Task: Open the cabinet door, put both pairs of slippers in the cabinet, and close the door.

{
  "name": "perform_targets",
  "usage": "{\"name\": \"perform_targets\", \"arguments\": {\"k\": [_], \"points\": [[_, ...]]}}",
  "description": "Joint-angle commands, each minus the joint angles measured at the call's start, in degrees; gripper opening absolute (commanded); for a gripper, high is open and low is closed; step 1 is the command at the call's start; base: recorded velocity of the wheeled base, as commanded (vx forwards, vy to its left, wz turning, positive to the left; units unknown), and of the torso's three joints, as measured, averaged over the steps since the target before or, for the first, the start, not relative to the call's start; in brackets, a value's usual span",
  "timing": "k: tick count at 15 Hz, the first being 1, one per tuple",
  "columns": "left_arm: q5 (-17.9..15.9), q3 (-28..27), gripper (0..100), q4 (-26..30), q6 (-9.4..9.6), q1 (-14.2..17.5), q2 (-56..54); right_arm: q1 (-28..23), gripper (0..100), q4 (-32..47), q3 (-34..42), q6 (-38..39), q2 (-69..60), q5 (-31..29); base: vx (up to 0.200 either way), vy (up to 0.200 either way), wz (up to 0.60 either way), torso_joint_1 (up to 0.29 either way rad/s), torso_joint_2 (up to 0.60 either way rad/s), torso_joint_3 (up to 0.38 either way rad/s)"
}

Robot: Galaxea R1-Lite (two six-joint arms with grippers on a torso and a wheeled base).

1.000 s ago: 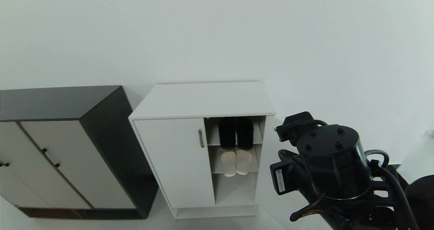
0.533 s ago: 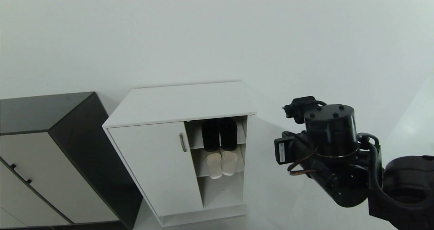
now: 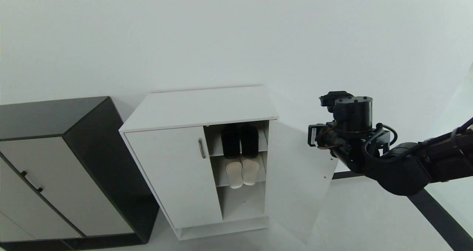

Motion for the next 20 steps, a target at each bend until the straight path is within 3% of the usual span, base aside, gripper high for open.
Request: {"name": "perform_targets", "arguments": {"k": [1, 5, 12, 20], "points": [[0.0, 0.0, 0, 0.0, -0.01, 0.0, 0.0, -3.5, 0, -0.6, -2.5, 0.1, 3.7, 0.2, 0.000, 0.000, 0.00, 0.000, 0.00, 0.000], [0.0, 0.0, 0, 0.0, -0.01, 0.0, 0.0, -6.3, 0, -4.9, -5.5, 0.3, 8.9, 0.2, 0.000, 0.000, 0.00, 0.000, 0.00, 0.000], [0.0, 0.0, 0, 0.0, -0.19, 0.0, 0.0, -10.3, 0, -5.0, -11.1, 0.4, 16.8, 1.0, 0.000, 0.000, 0.00, 0.000, 0.00, 0.000], [0.0, 0.0, 0, 0.0, -0.19, 0.0, 0.0, -10.7, 0, -4.5, -10.9, 0.3, 17.6, 1.8, 0.000, 0.000, 0.00, 0.000, 0.00, 0.000]]}}
